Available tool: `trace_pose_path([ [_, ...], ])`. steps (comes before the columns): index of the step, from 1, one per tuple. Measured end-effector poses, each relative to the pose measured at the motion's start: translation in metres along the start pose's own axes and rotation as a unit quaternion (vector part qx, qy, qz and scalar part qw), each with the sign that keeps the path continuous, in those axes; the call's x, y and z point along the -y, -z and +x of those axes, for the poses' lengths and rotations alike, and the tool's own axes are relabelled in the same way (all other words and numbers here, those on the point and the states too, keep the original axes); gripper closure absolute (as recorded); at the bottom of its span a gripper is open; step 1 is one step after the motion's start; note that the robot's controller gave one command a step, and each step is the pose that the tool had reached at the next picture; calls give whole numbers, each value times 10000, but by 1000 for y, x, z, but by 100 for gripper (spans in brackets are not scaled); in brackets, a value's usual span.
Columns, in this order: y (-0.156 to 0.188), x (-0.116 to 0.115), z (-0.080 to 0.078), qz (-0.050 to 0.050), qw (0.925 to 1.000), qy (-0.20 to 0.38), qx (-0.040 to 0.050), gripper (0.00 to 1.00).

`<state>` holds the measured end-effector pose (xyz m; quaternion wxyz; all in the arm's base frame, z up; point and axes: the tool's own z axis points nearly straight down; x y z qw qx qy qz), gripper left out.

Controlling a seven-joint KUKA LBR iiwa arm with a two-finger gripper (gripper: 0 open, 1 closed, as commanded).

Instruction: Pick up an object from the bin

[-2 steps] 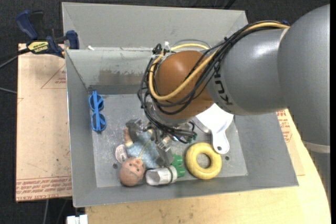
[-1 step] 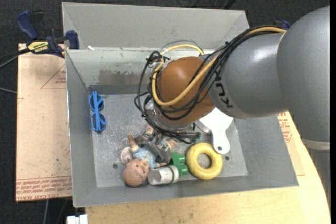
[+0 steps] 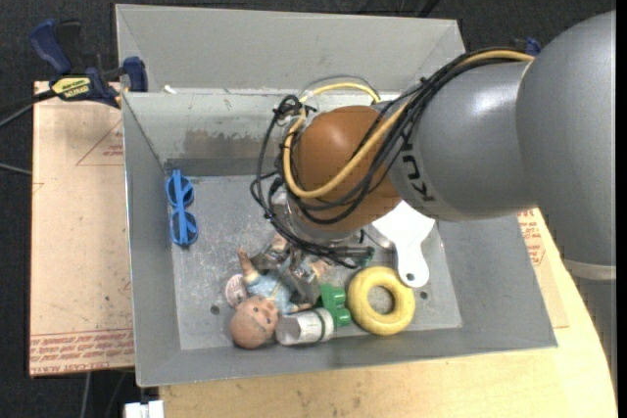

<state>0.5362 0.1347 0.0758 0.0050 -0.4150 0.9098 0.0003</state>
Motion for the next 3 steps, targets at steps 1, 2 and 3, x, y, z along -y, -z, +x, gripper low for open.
trace_pose_path([
  [1, 3, 0, 0, 1, 10000, -3, 2, 100],
  [2, 13, -1, 1, -16, 10000, -7, -3, 100],
  [3, 33, -3, 1, -29, 10000, -4, -11, 100],
])
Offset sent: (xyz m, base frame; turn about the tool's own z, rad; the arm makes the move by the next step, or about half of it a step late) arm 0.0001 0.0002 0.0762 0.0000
